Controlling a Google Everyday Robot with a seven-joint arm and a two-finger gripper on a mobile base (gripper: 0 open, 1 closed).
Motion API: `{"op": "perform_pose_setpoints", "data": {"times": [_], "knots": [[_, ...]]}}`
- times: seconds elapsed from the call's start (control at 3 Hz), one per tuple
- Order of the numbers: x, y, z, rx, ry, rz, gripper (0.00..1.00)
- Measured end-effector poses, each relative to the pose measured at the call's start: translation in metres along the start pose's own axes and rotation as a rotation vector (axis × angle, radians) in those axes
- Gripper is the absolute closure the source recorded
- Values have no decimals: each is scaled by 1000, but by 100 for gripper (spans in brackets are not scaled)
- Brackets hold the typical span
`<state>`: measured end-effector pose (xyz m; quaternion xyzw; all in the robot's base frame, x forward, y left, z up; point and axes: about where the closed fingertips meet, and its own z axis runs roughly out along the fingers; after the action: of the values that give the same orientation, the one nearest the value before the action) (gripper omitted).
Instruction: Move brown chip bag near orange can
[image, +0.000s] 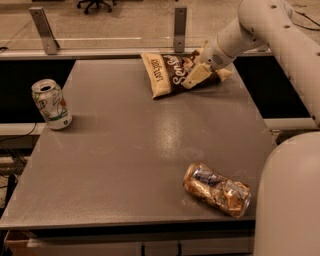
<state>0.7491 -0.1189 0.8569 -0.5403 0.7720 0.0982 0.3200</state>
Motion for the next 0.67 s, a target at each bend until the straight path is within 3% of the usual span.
{"op": "perform_pose_setpoints", "data": {"times": [0.67], "knots": [[-9, -7, -15, 21, -41, -18, 87]]}}
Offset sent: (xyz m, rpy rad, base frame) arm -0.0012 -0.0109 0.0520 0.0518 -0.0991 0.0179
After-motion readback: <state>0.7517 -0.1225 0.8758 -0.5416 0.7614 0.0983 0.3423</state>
